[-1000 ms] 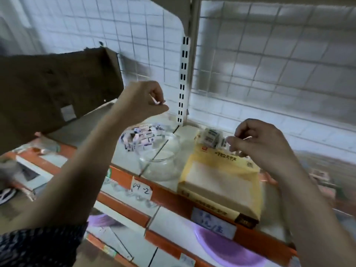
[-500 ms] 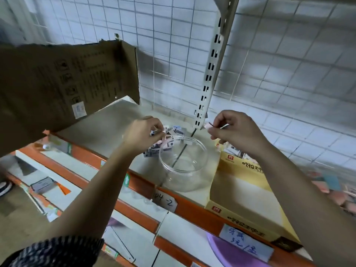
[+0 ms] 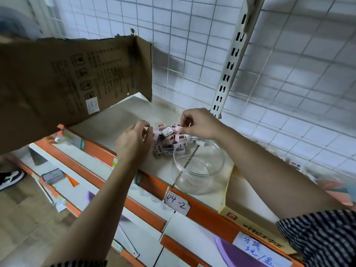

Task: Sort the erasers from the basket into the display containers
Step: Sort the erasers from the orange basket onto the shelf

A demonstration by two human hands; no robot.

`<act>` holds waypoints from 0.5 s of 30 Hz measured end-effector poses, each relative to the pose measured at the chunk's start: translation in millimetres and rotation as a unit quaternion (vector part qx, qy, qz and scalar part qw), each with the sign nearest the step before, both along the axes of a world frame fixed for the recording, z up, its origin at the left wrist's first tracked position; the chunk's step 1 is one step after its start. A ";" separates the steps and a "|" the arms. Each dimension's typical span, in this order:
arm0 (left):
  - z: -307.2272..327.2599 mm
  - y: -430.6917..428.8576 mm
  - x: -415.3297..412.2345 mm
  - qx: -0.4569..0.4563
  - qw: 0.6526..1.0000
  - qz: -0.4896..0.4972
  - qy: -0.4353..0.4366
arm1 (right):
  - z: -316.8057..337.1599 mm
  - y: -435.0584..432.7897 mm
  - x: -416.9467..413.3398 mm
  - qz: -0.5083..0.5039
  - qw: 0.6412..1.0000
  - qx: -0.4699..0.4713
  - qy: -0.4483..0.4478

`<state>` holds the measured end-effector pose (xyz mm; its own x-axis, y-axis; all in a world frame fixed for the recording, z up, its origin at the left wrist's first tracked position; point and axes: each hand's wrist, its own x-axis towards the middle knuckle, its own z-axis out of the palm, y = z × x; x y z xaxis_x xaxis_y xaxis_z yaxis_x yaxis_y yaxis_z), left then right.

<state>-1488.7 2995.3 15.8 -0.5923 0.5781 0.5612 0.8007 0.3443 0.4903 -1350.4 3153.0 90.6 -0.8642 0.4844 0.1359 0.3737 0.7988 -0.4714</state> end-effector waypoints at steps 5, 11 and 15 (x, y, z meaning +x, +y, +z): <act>1.1 -2.0 1.6 0.000 1.000 -0.002 -0.001 | -5.2 1.4 -6.1 -0.020 0.999 -0.040 0.019; 9.7 3.5 -2.9 0.036 0.998 -0.031 -0.041 | 12.0 -1.8 39.4 -0.069 0.994 -0.057 0.069; 52.9 17.0 26.4 0.109 0.991 -0.076 -0.011 | 31.0 -9.9 97.6 -0.131 0.983 -0.064 0.114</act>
